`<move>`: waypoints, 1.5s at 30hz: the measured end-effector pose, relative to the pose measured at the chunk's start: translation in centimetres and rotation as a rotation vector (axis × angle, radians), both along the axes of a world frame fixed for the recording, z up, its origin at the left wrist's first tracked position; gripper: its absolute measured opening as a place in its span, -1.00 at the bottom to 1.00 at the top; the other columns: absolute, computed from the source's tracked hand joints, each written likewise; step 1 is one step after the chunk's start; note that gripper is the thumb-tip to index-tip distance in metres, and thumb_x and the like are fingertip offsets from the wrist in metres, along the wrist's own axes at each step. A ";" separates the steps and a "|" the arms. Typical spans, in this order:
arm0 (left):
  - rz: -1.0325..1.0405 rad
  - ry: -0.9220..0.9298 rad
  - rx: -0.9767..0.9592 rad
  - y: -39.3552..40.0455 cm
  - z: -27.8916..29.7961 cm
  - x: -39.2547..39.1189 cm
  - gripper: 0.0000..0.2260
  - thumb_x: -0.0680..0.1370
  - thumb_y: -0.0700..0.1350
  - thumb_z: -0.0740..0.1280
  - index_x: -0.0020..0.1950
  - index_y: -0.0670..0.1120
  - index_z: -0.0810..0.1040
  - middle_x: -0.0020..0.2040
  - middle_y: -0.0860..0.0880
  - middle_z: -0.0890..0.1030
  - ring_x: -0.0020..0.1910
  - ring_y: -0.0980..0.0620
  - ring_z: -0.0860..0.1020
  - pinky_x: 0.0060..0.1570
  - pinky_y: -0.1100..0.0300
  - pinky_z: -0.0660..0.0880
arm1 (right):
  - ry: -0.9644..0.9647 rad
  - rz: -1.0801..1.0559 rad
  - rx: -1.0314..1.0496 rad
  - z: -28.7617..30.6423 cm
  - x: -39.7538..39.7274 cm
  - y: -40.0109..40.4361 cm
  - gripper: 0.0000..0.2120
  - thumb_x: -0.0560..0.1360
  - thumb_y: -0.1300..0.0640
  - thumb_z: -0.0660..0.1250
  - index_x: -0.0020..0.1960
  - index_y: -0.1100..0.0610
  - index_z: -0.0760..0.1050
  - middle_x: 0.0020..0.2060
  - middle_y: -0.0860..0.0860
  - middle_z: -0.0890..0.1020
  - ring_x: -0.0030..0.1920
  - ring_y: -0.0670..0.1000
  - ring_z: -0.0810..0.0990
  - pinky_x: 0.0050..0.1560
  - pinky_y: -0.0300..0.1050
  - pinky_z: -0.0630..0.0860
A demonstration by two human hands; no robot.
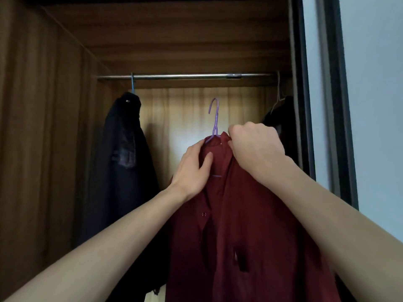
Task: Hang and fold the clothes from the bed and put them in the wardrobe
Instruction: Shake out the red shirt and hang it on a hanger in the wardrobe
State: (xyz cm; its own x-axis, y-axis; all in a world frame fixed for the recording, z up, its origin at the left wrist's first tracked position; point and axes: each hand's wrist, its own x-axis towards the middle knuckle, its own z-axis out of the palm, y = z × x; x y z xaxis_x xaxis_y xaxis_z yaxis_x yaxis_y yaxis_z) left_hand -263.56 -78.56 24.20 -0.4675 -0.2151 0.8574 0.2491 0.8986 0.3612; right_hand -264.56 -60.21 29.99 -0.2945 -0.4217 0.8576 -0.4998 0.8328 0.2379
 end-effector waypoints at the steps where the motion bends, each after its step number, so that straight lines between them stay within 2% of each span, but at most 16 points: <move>1: -0.014 0.001 0.008 -0.4 0.3 -0.4 -0.57 0.72 0.04 0.20 0.60 0.04 0.32 0.52 0.08 0.43 0.51 0.11 0.36 0.52 0.17 0.24 | -0.005 0.002 0.000 0.2 -0.6 -0.6 -0.92 0.65 0.13 0.29 0.12 0.07 0.51 0.02 0.09 0.63 0.04 0.22 0.65 -0.18 -0.01 0.27; 6: -0.066 -0.002 0.044 -2.8 2.2 -2.8 -0.52 0.72 0.15 0.15 0.63 0.05 0.27 0.57 0.10 0.38 0.55 0.14 0.32 0.56 0.13 0.22 | -0.008 -0.029 -0.038 2.0 -2.9 -2.6 -0.89 0.66 0.15 0.27 0.16 0.06 0.51 0.05 0.09 0.64 0.06 0.23 0.66 -0.18 -0.01 0.31; 10: -0.123 0.018 0.025 -4.0 4.5 -4.2 -0.54 0.67 0.22 0.15 0.57 0.17 0.31 0.51 0.15 0.44 0.49 0.15 0.38 0.53 0.01 0.31 | 0.024 -0.062 -0.077 4.2 -3.5 -4.0 -0.89 0.66 0.16 0.28 0.16 0.06 0.53 0.05 0.09 0.64 0.06 0.23 0.66 -0.17 -0.01 0.33; 13: -0.127 0.042 -0.010 -4.7 6.9 -5.0 -0.53 0.70 0.17 0.17 0.62 0.13 0.29 0.56 0.13 0.39 0.53 0.12 0.35 0.53 0.09 0.28 | 0.093 -0.080 -0.112 6.5 -3.5 -4.8 -0.90 0.66 0.16 0.28 0.14 0.07 0.55 0.05 0.09 0.65 0.06 0.22 0.67 -0.17 -0.01 0.33; 17: -0.109 0.086 -0.021 -5.7 10.4 -5.8 -0.48 0.70 0.21 0.14 0.65 0.10 0.25 0.61 0.13 0.32 0.58 0.10 0.28 0.53 0.16 0.21 | 0.157 -0.087 -0.141 9.7 -3.2 -6.2 -0.87 0.66 0.16 0.26 0.16 0.09 0.54 0.09 0.11 0.65 0.10 0.24 0.66 -0.15 -0.01 0.34; 20: -0.100 0.121 -0.035 -6.9 12.4 -6.6 -0.48 0.71 0.20 0.14 0.65 0.08 0.25 0.62 0.11 0.31 0.59 0.10 0.26 0.52 0.19 0.19 | 0.132 -0.063 -0.133 12.1 -3.4 -7.9 -0.85 0.66 0.17 0.24 0.19 0.09 0.54 0.14 0.11 0.63 0.16 0.24 0.64 -0.09 0.00 0.36; 23: -0.086 0.129 -0.045 -8.2 14.0 -7.8 -0.48 0.71 0.19 0.15 0.64 0.05 0.26 0.61 0.07 0.32 0.59 0.10 0.26 0.50 0.21 0.18 | 0.108 -0.053 -0.118 14.4 -3.8 -9.6 -0.80 0.67 0.20 0.22 0.23 0.11 0.55 0.18 0.13 0.63 0.21 0.23 0.63 0.01 0.03 0.47; 26: -0.068 0.146 -0.066 -9.3 15.3 -8.9 -0.49 0.71 0.18 0.15 0.63 0.03 0.27 0.60 0.04 0.32 0.58 0.07 0.28 0.53 0.15 0.22 | 0.104 -0.056 -0.110 15.6 -4.3 -11.0 -0.76 0.65 0.25 0.19 0.25 0.14 0.55 0.20 0.13 0.62 0.22 0.24 0.63 0.00 0.03 0.46; 28: -0.060 0.144 -0.085 -9.9 16.1 -9.3 -0.52 0.72 0.15 0.15 0.62 0.02 0.29 0.58 0.03 0.35 0.56 0.05 0.32 0.48 0.19 0.23 | 0.098 -0.070 -0.105 16.3 -4.6 -11.6 -0.74 0.65 0.27 0.18 0.27 0.15 0.54 0.22 0.14 0.61 0.22 0.25 0.62 0.03 0.05 0.47; 31: -0.046 0.147 -0.111 -11.0 17.0 -9.8 -0.54 0.71 0.13 0.17 0.59 0.02 0.32 0.56 0.02 0.38 0.52 0.02 0.37 0.44 0.17 0.29 | 0.057 -0.076 -0.121 17.6 -5.2 -12.2 -0.73 0.65 0.25 0.18 0.30 0.15 0.51 0.25 0.16 0.58 0.26 0.25 0.60 0.14 0.09 0.50; 34: -0.027 0.111 -0.126 -12.1 17.6 -10.0 -0.54 0.70 0.14 0.17 0.59 0.04 0.31 0.55 0.03 0.38 0.50 0.00 0.40 0.44 0.09 0.35 | 0.018 -0.071 -0.128 18.6 -6.1 -13.1 -0.74 0.65 0.20 0.21 0.31 0.13 0.51 0.25 0.15 0.59 0.26 0.25 0.60 0.16 0.09 0.50; 38: 0.006 0.062 -0.164 -13.6 17.7 -10.0 -0.55 0.71 0.15 0.15 0.58 0.06 0.32 0.53 0.06 0.41 0.49 0.01 0.41 0.42 0.03 0.39 | -0.036 -0.074 -0.117 19.0 -6.9 -14.8 -0.74 0.65 0.21 0.24 0.31 0.14 0.52 0.23 0.13 0.61 0.23 0.22 0.62 0.12 0.08 0.51; 45: 0.059 0.019 -0.183 -15.0 16.6 -9.2 -0.63 0.71 0.15 0.14 0.50 0.10 0.40 0.45 0.06 0.49 0.43 0.02 0.45 0.36 0.01 0.42 | -0.122 -0.075 -0.081 17.5 -7.0 -16.2 -0.73 0.66 0.18 0.23 0.34 0.17 0.51 0.32 0.15 0.57 0.34 0.23 0.56 0.22 0.07 0.49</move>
